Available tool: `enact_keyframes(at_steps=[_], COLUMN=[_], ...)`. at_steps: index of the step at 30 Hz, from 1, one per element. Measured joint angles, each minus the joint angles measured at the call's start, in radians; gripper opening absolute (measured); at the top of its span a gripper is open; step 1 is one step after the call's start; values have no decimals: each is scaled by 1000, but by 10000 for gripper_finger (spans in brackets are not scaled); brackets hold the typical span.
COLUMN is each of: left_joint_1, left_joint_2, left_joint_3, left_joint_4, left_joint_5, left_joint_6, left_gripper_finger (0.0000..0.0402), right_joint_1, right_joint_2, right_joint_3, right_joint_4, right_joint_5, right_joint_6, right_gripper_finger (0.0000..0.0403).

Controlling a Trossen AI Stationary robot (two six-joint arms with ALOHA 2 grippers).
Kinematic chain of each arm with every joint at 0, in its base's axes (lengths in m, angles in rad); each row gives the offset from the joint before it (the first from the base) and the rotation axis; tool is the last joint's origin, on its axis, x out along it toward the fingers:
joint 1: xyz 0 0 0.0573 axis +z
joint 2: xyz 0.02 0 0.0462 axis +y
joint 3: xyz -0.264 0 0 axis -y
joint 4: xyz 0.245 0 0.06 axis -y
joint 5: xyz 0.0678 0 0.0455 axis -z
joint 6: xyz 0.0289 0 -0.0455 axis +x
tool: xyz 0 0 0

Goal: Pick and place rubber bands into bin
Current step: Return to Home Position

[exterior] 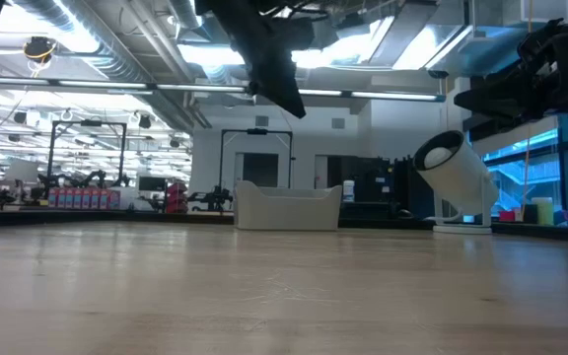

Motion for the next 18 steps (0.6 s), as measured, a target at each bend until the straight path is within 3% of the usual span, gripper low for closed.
enact_keyframes(at_steps=[8, 18], left_joint_1=[-85, -211], left_joint_2=[-106, -463], left_joint_3=[-139, -485], left_joint_4=[42, 181], left_joint_5=[46, -74], left_joint_6=[21, -153], left_gripper_finger=[1, 2], right_joint_1=[0, 0], right_joint_2=[0, 0], right_joint_3=[0, 0], right_joint_4=[0, -1], right_joint_5=[-1, -19], right_joint_6=[-2, -26], right_gripper_finger=[32, 32])
